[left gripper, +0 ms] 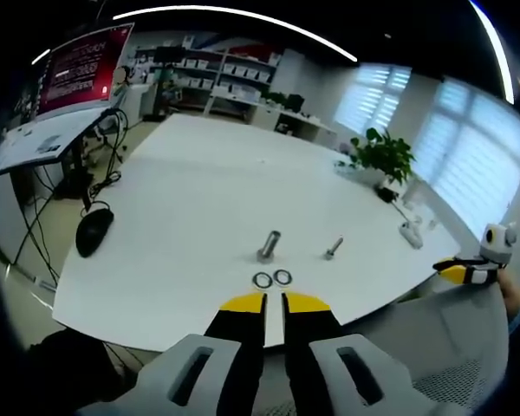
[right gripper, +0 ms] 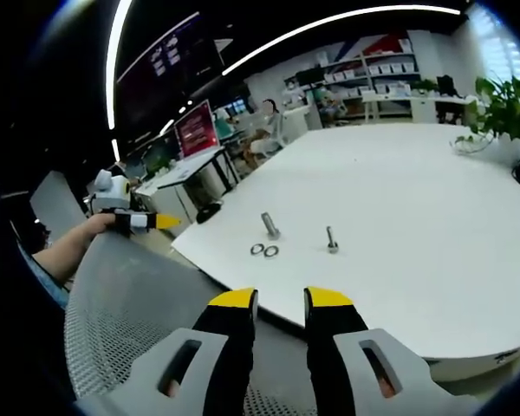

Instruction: Place the washer onto the threaded stud by aligning its center hole with the stud, sliding it down to the base, and recovering from edge contact or off-axis alignment until the washer reaches the visible bottom stop.

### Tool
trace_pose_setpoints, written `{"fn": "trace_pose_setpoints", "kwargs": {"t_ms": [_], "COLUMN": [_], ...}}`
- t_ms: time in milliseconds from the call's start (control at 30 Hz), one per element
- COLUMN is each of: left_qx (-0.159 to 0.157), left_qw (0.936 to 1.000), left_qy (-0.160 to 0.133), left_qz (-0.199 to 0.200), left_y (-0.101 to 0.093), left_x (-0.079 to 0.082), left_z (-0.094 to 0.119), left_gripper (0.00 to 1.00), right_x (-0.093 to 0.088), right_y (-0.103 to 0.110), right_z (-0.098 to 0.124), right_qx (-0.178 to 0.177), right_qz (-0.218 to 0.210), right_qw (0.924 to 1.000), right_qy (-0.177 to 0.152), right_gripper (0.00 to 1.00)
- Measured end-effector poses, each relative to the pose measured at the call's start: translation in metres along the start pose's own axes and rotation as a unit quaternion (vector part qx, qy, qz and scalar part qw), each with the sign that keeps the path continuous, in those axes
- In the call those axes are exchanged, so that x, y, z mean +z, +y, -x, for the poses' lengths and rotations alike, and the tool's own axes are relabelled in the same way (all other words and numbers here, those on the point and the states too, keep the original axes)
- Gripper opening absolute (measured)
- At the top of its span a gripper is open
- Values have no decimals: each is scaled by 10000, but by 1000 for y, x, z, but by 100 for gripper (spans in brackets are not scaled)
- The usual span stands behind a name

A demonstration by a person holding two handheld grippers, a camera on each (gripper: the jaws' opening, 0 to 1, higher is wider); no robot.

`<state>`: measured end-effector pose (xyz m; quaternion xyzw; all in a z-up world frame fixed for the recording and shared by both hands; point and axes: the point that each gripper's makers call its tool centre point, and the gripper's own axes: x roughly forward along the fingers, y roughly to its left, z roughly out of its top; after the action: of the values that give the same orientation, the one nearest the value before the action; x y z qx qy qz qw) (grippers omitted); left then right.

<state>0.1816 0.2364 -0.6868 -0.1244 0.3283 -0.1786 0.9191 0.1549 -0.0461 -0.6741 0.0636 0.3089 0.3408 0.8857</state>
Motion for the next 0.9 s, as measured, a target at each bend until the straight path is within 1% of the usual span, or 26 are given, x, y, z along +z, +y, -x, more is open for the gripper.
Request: {"fn": "trace_pose_setpoints", "kwargs": {"t_ms": [67,100,133,233,267,300,333,367,400,467,500,533,567,600,633,667,700,733,767,800,833,900], "left_qx": [-133,-163,-268,-673,-873,-1003,-1150,-1350,-1447,-1533,-1462,-1391,-1394,-1418,-1428,-1402,-1364,-1314,-1270,-1276,-1336,-1356], "left_qw": [9990,9984,9975,9956,9944,9931,9907,9872,9851,9797,9778,9768,9730,9679,9601,9550,9469,9404,9327,9276,9139,9012], "left_qy": [296,339,408,497,509,577,728,842,880,1134,1229,1264,1353,1476,1602,1682,1856,1970,2006,2030,2199,2341], "left_qz": [-307,-419,-515,-416,-305,-169,-66,-125,-286,-623,-860,-1028,-1244,-1461,-1791,-2002,-2242,-2441,-2716,-2865,-3138,-3385], "left_y": [-6,-7,-11,-21,-26,-29,-33,-39,-41,-39,-35,-33,-32,-31,-28,-26,-22,-19,-17,-16,-15,-13], "left_x": [-8,-9,-12,-13,-12,-12,-14,-14,-13,-15,-14,-12,-13,-14,-13,-13,-14,-15,-13,-13,-15,-16], "left_z": [-1,-2,-3,-3,-4,-4,-3,-3,-3,-5,-8,-11,-13,-15,-20,-23,-27,-31,-37,-40,-48,-58], "left_gripper": [4,4,4,3,1,0,0,0,0,0,0,0,0,0,0,0,0,0,1,2,3,5], "right_x": [0,0,0,0,0,0,0,1,1,1,2,2,3,3,3,3,3,3,3,3,3,3], "right_y": [1,1,1,2,2,2,2,2,2,2,1,1,0,0,0,-1,-1,-1,-1,-1,-1,-1], "right_z": [0,0,0,0,0,0,0,0,0,0,0,0,0,0,0,0,0,0,0,0,0,0], "right_qx": [26,33,23,28,30,31,29,26,27,30,32,32,33,33,31,31,36,37,40,42,44,50], "right_qz": [3,0,-3,-8,-11,-18,-22,-26,-30,-34,-41,-39,-41,-44,-42,-40,-38,-39,-41,-41,-40,-29], "right_qw": [10000,10000,10000,10000,10000,10000,10000,10000,10000,10000,10000,10000,10000,10000,10000,10000,10000,10000,10000,10000,10000,10000], "right_qy": [13,17,2,12,18,14,10,0,-6,-8,-18,-22,-20,-19,-21,-20,-15,-14,-16,-17,-16,-5], "right_gripper": [24,24,24,24,24,24,24,24,24,24,24,24,24,24,24,24,24,24,24,24,24,24]}}
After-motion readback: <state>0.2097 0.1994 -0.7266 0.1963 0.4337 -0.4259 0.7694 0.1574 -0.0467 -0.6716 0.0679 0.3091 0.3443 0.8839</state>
